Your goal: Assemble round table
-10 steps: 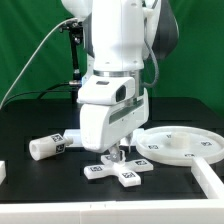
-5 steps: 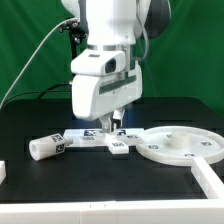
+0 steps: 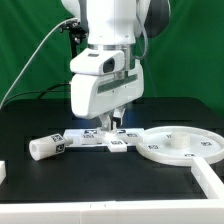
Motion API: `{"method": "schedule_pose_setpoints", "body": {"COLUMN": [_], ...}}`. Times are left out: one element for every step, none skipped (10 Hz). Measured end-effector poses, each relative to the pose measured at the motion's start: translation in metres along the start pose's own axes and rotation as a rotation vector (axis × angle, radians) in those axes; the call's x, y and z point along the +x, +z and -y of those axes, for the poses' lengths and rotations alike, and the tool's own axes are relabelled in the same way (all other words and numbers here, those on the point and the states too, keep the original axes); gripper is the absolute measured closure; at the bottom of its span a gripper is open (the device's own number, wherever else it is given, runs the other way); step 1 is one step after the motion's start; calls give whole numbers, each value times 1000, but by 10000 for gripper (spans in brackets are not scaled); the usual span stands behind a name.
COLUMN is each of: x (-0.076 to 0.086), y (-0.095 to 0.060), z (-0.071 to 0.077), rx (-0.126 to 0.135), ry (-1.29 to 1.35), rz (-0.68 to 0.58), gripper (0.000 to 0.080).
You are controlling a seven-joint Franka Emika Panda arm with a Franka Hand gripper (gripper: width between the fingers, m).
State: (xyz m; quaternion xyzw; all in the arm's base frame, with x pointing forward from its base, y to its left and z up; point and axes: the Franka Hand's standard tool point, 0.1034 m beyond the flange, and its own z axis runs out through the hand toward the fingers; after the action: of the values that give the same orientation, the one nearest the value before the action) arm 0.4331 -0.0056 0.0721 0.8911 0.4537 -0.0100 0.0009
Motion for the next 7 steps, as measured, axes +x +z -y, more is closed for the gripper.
{"method": "schedule_pose_setpoints", "body": {"x": [-12, -21, -25, -24, -24, -29, -36], "y": [-2, -1, 10, 11, 10, 14, 20], "z": [11, 19, 27, 26, 25, 25, 22], "rx": [-1, -20, -4, 5, 3, 10, 22], "ry": [-36, -70, -26, -31, -31, -110, -179], "rz": [2, -16, -15, -9, -10, -5, -1], "gripper": [609, 609, 609, 609, 609, 609, 609]}}
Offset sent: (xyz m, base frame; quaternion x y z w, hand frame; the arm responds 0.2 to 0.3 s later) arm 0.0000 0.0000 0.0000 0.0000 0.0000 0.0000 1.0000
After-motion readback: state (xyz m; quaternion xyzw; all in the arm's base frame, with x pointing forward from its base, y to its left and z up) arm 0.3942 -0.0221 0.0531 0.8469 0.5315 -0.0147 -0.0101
